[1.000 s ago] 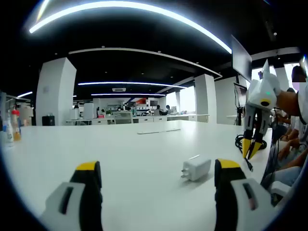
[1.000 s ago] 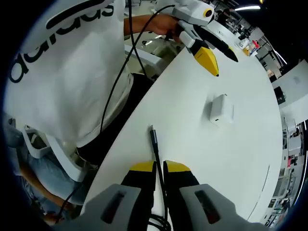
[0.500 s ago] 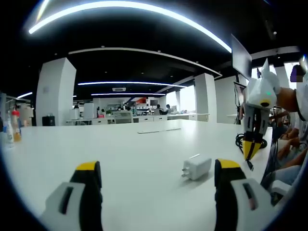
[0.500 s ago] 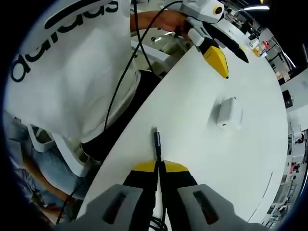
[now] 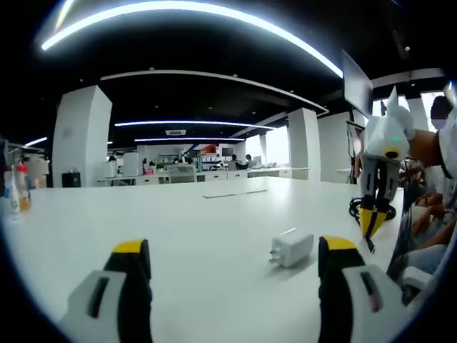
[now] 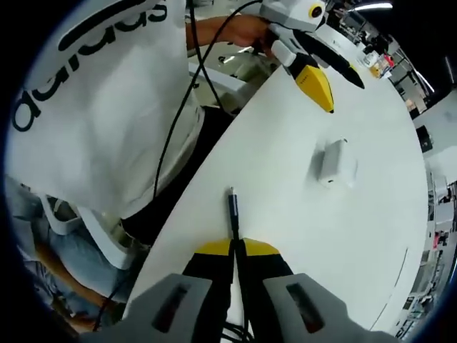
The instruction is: Plug the desk Type‑C cable into the charger adapter.
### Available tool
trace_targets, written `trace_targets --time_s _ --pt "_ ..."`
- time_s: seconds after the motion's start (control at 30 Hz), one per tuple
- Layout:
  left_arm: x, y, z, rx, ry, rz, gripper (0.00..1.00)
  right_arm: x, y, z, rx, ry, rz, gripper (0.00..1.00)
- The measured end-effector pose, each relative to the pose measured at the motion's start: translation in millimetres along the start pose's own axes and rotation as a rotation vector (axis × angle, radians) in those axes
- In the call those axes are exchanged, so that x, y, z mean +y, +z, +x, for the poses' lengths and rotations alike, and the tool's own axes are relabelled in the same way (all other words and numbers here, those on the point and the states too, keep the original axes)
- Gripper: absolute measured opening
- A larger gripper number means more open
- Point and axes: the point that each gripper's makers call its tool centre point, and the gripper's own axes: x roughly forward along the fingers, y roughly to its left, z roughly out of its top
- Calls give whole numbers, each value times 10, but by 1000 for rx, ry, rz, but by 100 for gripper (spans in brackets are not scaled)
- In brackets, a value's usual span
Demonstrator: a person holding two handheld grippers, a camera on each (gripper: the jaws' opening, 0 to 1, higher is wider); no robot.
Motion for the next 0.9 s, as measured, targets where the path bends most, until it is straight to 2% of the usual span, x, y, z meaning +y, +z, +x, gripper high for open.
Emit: trace_targets --time_s 0.3,0.47,0.6,0.7,0.8,0.9 --pt "-43 -27 32 16 -23 8 96 -69 1 -22 -41 -43 69 2" --pt "-124 -17 64 24 -72 42 90 -126 3 -18 -58 -69 100 2" --pt "-209 21 118 37 -138 75 86 -144 -2 -13 -68 -74 112 2" --pt "-243 48 149 70 -192 115 79 -151 -6 -16 -70 -77 118 2" --pt "-308 104 200 83 -267 171 73 -160 -5 -17 -75 -81 127 2" --pt "-371 133 267 120 -330 204 71 -194 -16 -15 -78 -90 145 2"
